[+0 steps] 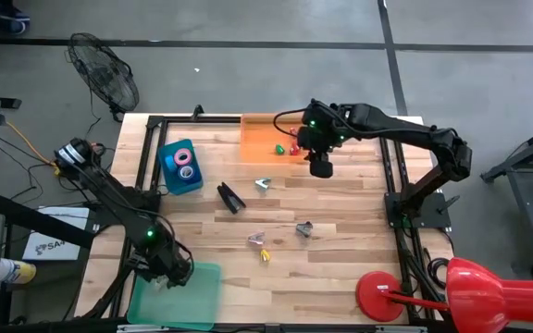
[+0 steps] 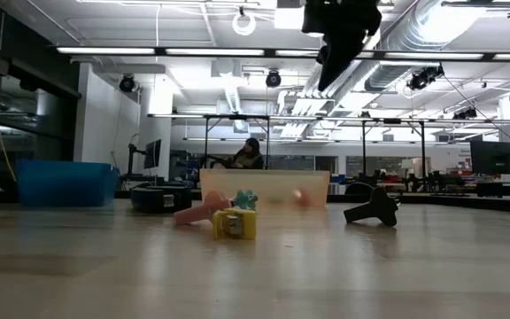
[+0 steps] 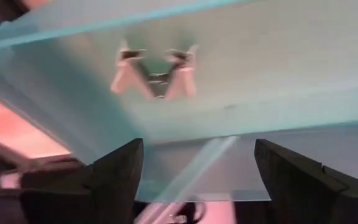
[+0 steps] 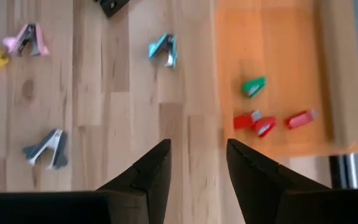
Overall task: Pick and place Stapler, Stapler remover, tape
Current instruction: Put the black staple remover into the green bin
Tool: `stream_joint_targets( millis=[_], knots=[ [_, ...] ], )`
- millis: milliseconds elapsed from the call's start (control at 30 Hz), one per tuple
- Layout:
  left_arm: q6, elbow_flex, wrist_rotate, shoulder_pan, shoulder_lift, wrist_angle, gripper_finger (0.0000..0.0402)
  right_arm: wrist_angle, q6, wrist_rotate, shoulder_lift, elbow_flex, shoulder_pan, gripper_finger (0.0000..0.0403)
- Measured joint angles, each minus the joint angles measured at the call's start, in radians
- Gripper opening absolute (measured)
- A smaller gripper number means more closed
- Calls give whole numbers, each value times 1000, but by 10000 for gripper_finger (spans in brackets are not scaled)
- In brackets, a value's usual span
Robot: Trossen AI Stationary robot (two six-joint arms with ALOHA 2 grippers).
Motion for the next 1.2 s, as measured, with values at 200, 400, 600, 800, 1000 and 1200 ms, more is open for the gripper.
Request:
stream_joint_targets(
  millis=[200,400,600,800,1000,1200],
  knots=[
    [34,60,-270,31,-70,-94,289,-114,4,-7,0,0,-3,146],
    [240,122,-592,76,-127,-198,279,-125,83,-121,0,-75,1,146],
    [520,162,-794,128,-138,-196,277,-77,213,-144,0,-230,89,145],
    [676,165,-828,171,-137,-166,277,28,331,-131,0,-364,231,146],
    [773,165,-833,192,-137,-166,277,199,423,-124,0,-465,320,146],
    [804,165,-845,189,-137,-166,277,315,534,-123,0,-525,340,156]
  ],
)
